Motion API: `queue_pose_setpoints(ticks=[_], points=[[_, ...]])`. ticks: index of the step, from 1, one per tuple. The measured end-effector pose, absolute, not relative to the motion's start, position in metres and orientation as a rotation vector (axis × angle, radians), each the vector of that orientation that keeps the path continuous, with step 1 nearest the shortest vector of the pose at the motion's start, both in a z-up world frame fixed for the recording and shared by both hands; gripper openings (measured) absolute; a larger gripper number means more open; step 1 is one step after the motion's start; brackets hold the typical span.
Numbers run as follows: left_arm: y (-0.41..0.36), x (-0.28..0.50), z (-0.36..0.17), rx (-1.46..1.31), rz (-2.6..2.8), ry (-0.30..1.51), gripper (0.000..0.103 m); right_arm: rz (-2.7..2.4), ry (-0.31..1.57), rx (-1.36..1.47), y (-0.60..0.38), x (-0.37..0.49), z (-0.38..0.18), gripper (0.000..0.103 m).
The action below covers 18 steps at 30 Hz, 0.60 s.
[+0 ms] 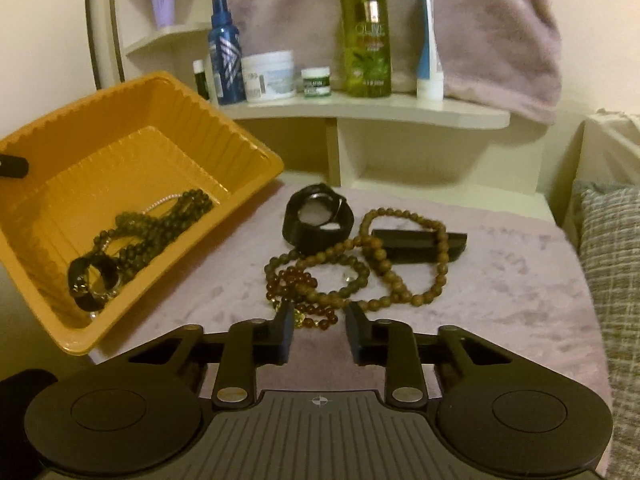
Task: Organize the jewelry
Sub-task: 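Grasp the brown wooden bead strand with the right gripper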
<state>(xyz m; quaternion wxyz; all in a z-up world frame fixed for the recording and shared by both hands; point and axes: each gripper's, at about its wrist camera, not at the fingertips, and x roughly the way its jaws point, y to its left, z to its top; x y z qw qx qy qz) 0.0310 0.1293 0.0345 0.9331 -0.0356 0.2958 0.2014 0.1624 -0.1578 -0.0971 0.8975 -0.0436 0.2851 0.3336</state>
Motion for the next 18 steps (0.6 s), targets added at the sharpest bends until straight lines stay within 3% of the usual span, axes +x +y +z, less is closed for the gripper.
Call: queue_pose_setpoints(ticks=[8,9,10,11,18], points=[[0.13,0.031,0.034,-0.075,0.412,0.603,0.008,0.696,0.579,-0.119,-0.15,0.166,-0.103,0.022],[0.13,0.031,0.034,-0.074,0.411,0.603,0.008,0.695,0.579,-0.123,-0.15,0.164,-0.103,0.019],[0.131,0.03,0.033,-0.074,0.411,0.603,0.008,0.697,0.58,-0.127,-0.15,0.163,-0.102,0.007],[0.131,0.03,0.033,-0.076,0.41,0.603,0.008,0.7,0.582,-0.128,-0.15,0.162,-0.102,0.005],[0.131,0.031,0.033,-0.077,0.41,0.603,0.008,0.699,0.558,-0.141,-0.154,0.148,-0.095,0.005]])
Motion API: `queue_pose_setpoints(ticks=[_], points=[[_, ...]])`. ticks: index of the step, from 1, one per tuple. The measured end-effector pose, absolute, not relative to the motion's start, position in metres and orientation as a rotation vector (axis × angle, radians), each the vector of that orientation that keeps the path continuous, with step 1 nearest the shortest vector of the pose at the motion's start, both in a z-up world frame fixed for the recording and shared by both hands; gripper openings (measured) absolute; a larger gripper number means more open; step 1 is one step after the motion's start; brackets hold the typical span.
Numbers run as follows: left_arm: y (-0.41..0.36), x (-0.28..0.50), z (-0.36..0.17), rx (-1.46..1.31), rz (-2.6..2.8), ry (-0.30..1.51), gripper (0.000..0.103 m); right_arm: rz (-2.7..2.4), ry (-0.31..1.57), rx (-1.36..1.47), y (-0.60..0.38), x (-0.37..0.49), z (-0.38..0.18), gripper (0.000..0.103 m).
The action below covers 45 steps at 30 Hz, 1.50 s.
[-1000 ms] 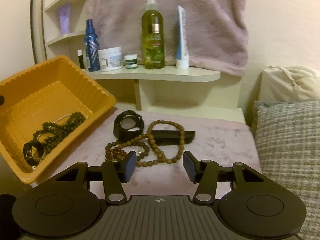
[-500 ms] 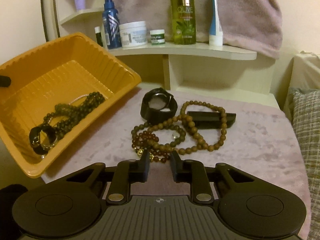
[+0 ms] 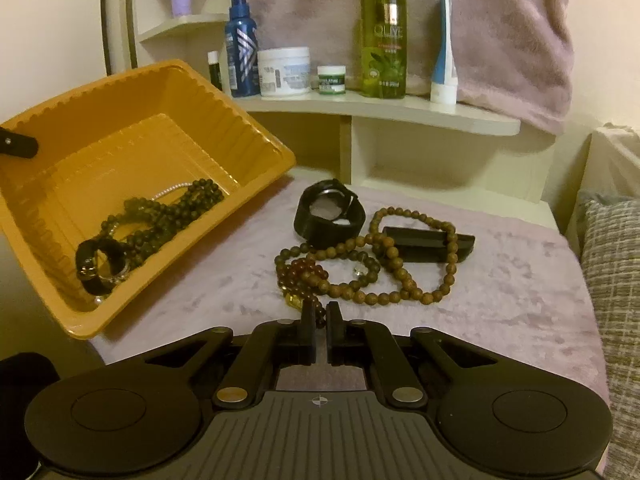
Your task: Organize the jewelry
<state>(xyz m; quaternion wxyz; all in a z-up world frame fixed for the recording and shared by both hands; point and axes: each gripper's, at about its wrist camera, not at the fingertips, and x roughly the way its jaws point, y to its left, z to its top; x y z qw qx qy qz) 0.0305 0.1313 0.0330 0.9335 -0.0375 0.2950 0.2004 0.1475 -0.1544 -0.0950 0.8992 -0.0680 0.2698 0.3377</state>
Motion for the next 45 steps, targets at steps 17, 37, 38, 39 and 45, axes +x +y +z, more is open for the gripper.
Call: queue_pose_setpoints(ticks=[17,37,38,39,45], points=[[0.13,0.03,0.032,-0.074,0.409,0.599,0.008,0.715,0.404,-0.103,-0.176,0.127,-0.034,0.005],[0.131,0.028,0.032,-0.083,0.404,0.602,0.008,1.029,0.37,-0.121,-0.086,0.119,-0.004,0.005],[0.132,0.027,0.031,-0.085,0.404,0.603,0.008,1.036,0.374,-0.127,-0.082,0.119,-0.006,0.005],[0.132,0.027,0.031,-0.087,0.404,0.603,0.008,1.04,0.383,-0.136,-0.077,0.12,-0.009,0.005],[0.133,0.028,0.031,-0.09,0.403,0.604,0.008,1.068,0.412,-0.151,-0.06,0.121,-0.018,0.005]])
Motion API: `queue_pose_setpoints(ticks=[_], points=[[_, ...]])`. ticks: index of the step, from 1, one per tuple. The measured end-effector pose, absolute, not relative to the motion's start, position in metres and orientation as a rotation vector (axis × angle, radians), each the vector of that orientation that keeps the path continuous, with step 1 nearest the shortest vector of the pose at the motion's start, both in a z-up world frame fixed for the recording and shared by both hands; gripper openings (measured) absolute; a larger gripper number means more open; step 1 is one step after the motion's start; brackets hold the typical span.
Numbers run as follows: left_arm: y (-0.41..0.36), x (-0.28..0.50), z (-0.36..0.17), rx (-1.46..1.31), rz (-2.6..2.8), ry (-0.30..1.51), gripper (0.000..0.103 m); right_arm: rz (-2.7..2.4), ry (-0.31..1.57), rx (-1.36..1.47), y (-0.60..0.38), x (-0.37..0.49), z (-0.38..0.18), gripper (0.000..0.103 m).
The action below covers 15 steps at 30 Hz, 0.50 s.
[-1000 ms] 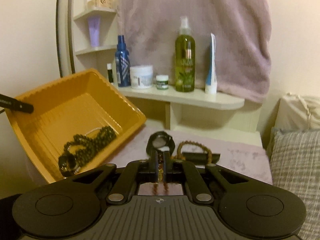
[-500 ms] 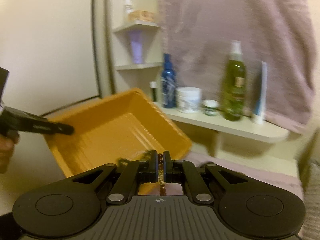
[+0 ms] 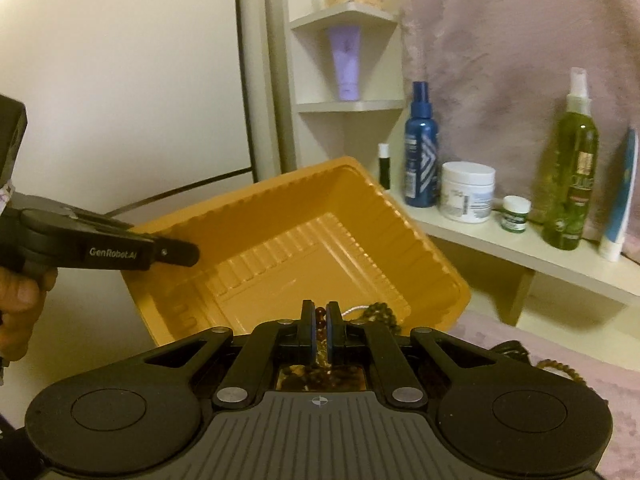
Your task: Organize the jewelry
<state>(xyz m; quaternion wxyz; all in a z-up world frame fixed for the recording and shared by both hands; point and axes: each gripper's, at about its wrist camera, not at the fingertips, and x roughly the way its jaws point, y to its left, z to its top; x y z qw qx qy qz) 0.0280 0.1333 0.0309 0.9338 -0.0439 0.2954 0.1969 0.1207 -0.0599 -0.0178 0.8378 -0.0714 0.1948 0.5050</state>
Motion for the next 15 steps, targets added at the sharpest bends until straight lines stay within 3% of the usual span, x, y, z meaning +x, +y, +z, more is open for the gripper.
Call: queue_pose_setpoints(ticks=[15], points=[[0.134,0.028,0.03,-0.09,0.403,0.604,0.008,0.912,0.423,-0.09,-0.104,0.13,-0.025,0.005]])
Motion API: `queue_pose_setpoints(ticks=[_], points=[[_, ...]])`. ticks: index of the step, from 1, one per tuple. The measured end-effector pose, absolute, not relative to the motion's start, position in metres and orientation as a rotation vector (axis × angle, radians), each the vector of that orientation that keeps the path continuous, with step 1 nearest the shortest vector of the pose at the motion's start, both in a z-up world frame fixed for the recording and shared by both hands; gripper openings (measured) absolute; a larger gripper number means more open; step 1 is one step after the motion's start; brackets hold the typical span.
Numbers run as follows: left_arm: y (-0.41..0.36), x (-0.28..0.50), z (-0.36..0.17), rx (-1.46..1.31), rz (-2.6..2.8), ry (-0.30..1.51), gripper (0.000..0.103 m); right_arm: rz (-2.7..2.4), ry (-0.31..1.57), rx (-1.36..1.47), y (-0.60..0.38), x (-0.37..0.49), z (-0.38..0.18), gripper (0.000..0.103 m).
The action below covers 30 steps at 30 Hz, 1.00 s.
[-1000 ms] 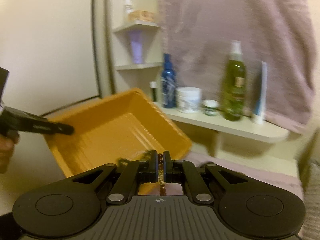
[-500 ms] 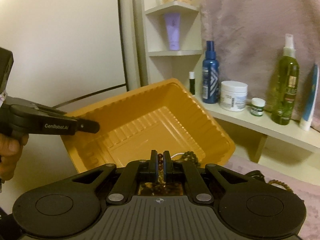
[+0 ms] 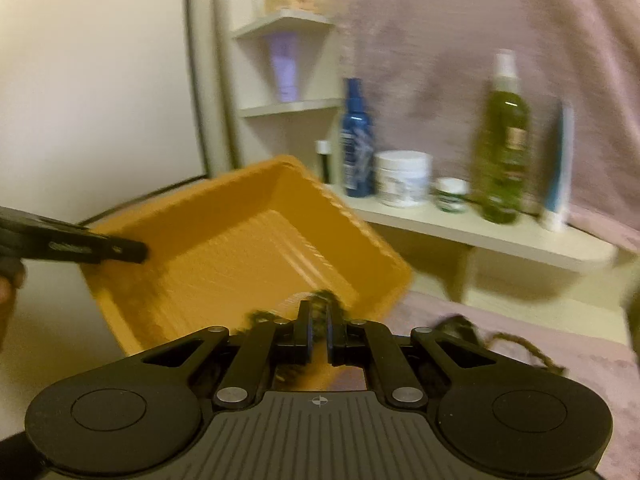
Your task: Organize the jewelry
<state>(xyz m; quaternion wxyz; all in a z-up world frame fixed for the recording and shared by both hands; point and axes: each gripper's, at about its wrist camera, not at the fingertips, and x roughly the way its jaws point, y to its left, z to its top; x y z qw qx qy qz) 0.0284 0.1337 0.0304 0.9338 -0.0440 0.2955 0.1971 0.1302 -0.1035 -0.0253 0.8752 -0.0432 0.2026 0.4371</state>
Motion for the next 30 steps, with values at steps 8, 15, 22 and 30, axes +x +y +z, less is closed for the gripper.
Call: queue_pose_setpoints(ticks=[8,15,22,30], points=[[0.134,0.028,0.031,-0.09,0.402,0.604,0.008,0.703,0.523,-0.088,-0.149,0.139,-0.059,0.006],[0.134,0.028,0.03,-0.09,0.403,0.605,0.008,0.614,0.592,-0.103,-0.165,0.148,-0.085,0.008],[0.135,0.03,0.031,-0.086,0.405,0.609,0.007,0.53,0.56,-0.134,-0.171,0.163,-0.083,0.015],[0.136,0.03,0.032,-0.087,0.406,0.61,0.007,0.595,0.565,-0.315,-0.153,0.186,-0.088,0.026]])
